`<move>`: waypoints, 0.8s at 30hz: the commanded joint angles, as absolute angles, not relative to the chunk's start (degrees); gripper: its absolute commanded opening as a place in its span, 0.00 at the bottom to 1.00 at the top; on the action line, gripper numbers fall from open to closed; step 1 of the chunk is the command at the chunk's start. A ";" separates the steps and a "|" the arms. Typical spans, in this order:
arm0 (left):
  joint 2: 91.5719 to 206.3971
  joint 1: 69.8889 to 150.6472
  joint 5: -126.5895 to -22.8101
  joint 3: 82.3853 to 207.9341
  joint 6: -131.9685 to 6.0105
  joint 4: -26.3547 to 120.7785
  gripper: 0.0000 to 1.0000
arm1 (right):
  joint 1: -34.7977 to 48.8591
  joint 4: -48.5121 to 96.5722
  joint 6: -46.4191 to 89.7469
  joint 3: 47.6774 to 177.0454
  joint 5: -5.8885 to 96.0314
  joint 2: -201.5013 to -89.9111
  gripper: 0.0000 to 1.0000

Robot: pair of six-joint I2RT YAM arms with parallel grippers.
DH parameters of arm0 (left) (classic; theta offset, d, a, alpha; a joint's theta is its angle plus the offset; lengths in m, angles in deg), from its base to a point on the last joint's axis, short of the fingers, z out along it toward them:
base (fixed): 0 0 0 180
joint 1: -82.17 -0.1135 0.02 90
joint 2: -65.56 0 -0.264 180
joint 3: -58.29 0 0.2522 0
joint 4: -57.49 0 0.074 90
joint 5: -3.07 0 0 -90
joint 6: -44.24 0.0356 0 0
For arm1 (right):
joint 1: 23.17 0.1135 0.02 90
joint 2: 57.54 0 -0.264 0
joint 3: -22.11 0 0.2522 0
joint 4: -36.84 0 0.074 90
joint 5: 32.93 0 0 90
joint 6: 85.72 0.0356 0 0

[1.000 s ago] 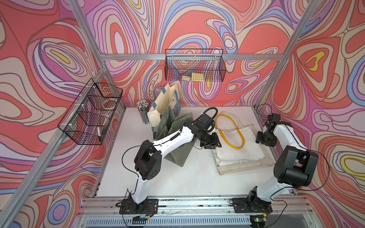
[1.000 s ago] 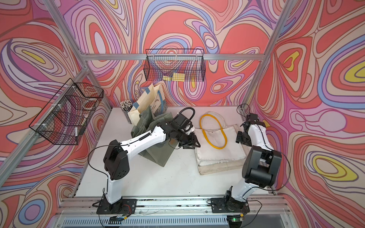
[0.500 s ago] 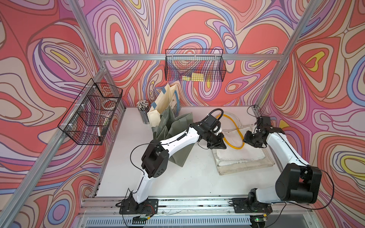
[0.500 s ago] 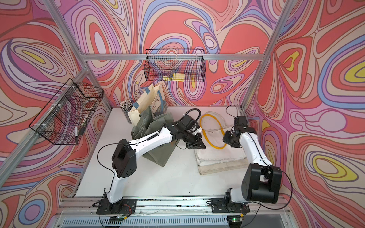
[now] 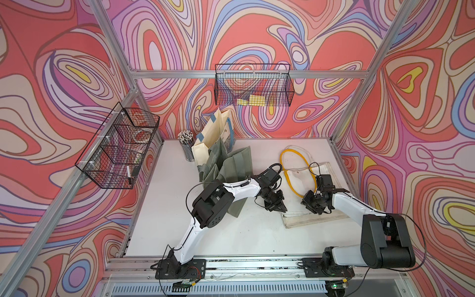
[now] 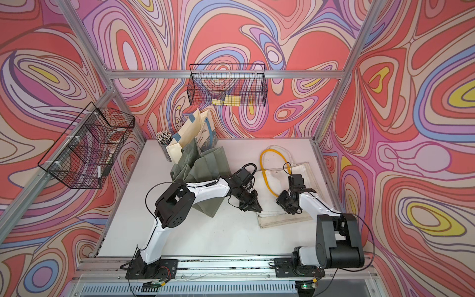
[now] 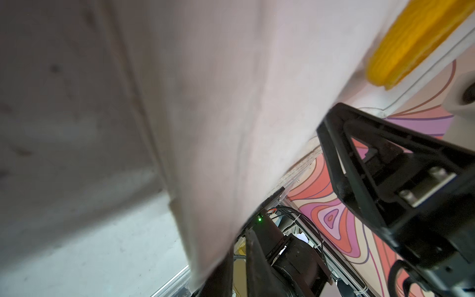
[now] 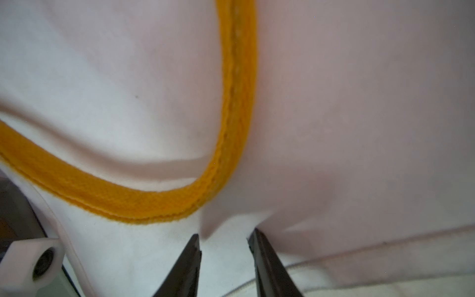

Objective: Put away the canvas bag
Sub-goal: Place the canvas bag at the center of the board.

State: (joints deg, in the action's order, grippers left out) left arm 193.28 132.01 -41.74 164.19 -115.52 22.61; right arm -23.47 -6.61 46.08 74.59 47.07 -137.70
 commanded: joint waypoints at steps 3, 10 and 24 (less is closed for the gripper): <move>193.69 132.14 -41.50 164.90 -116.96 23.03 0.15 | -23.40 -8.55 47.39 75.23 53.97 -139.84 0.40; 187.09 132.40 -43.88 171.22 -107.98 17.68 0.19 | -23.08 -15.91 41.11 86.68 58.95 -129.05 0.44; 172.01 133.33 -69.38 182.90 -83.24 -3.32 0.26 | -23.60 -5.91 30.38 87.63 63.86 -144.56 0.50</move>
State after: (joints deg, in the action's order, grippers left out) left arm 174.26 133.46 -59.79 182.95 -89.86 3.02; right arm -23.47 -9.30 32.44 87.95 63.03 -144.57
